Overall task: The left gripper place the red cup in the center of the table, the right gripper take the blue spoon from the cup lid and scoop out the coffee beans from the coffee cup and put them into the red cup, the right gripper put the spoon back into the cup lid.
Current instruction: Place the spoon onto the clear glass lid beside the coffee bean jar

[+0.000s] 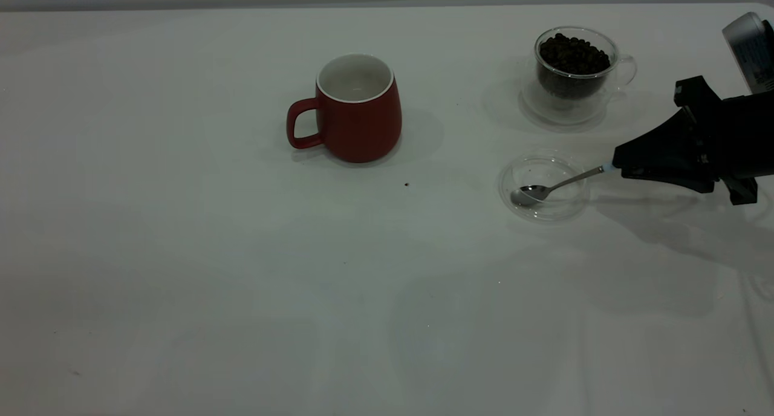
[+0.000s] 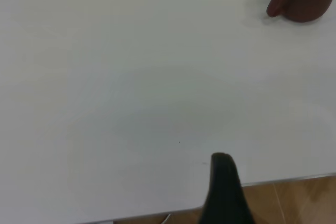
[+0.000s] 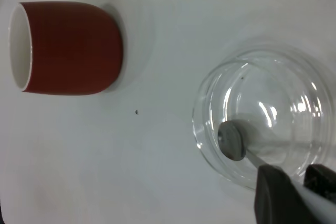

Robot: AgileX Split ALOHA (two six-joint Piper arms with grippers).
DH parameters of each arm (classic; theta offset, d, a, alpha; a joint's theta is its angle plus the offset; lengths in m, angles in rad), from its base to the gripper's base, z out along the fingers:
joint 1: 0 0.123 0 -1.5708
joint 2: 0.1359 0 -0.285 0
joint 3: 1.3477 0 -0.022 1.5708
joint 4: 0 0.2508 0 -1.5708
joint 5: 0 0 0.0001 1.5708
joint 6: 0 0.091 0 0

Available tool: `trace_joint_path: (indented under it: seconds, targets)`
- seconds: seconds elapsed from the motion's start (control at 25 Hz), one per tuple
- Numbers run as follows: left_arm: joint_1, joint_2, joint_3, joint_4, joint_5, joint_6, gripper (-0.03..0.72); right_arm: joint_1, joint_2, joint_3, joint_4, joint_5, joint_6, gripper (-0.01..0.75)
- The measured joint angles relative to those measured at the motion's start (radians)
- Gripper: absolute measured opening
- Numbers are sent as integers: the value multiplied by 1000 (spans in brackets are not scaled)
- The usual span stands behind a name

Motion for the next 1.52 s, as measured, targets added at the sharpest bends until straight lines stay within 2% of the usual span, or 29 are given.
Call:
trace_joint_path:
  seconds: [0.24, 0.56, 0.92, 1.52]
  targets:
    - [0, 0, 0, 0, 0, 0, 587, 0, 0, 0, 0, -2, 0, 275]
    - [0, 0, 0, 0, 0, 0, 587, 0, 0, 0, 0, -3, -4, 337]
    - [0, 0, 0, 0, 0, 0, 587, 7, 0, 0, 0, -36, -11, 515]
    - [0, 0, 0, 0, 0, 1, 587, 10, 0, 0, -5, -43, -34, 564]
